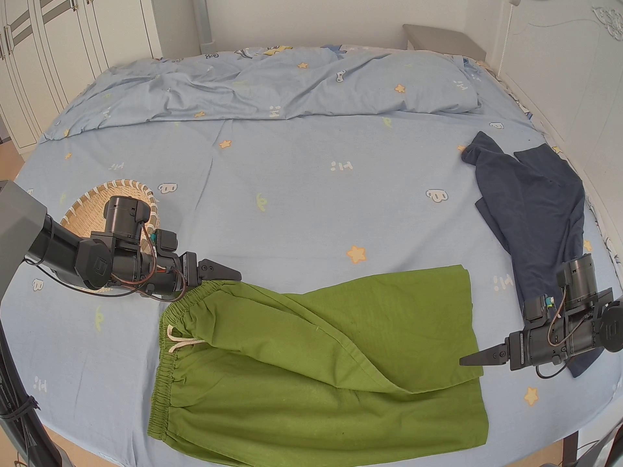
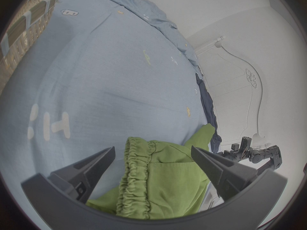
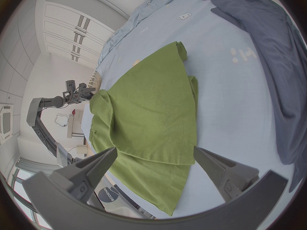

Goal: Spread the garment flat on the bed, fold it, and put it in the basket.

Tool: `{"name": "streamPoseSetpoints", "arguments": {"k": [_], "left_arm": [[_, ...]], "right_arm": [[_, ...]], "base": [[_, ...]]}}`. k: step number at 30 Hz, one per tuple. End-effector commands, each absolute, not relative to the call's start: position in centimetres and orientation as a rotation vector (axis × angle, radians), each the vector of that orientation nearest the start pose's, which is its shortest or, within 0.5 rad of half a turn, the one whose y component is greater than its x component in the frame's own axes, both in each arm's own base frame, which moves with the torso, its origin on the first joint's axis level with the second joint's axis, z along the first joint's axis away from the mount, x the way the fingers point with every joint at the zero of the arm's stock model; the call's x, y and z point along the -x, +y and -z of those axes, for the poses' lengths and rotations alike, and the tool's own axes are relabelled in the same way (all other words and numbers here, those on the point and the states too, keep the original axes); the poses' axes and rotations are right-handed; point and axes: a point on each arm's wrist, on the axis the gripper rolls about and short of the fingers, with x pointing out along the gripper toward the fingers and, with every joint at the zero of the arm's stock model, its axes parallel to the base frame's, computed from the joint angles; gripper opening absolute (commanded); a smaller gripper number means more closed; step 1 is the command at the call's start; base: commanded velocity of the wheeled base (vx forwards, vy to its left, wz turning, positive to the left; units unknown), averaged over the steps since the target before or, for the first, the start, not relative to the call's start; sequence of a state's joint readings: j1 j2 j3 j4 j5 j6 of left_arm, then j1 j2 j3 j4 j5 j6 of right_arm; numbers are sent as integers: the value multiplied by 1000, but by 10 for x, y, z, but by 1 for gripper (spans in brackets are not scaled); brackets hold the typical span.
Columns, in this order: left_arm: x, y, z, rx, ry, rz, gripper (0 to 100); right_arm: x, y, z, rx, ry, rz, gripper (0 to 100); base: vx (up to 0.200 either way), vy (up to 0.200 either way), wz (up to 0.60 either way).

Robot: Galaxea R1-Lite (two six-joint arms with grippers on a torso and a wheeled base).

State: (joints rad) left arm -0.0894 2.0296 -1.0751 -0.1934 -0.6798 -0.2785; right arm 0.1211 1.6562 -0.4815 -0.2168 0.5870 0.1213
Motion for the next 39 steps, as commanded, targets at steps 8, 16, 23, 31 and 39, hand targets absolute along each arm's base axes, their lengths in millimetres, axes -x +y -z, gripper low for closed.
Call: {"name": "streamPoseSetpoints", "arguments": {"k": [8, 16, 23, 31, 39], "left_arm": [[-362, -45, -104, 480, 838, 623, 0], [-364, -43, -103, 481, 828, 618, 0], [-363, -42, -105, 479, 823, 618, 0], [-355, -37, -129, 501, 769, 610, 0], [-357, -23, -145, 584, 655, 567, 0]], "right_arm": [[-216, 39, -87, -332, 987, -596, 100], [-215, 41, -86, -328, 992, -603, 100], [-215, 42, -86, -326, 993, -607, 100], [-217, 39, -87, -331, 984, -596, 100], [-215, 37, -95, -326, 947, -598, 100]], "base": [[0, 0, 0], [0, 0, 0], [0, 0, 0], [0, 0, 0], [0, 0, 0]]}}
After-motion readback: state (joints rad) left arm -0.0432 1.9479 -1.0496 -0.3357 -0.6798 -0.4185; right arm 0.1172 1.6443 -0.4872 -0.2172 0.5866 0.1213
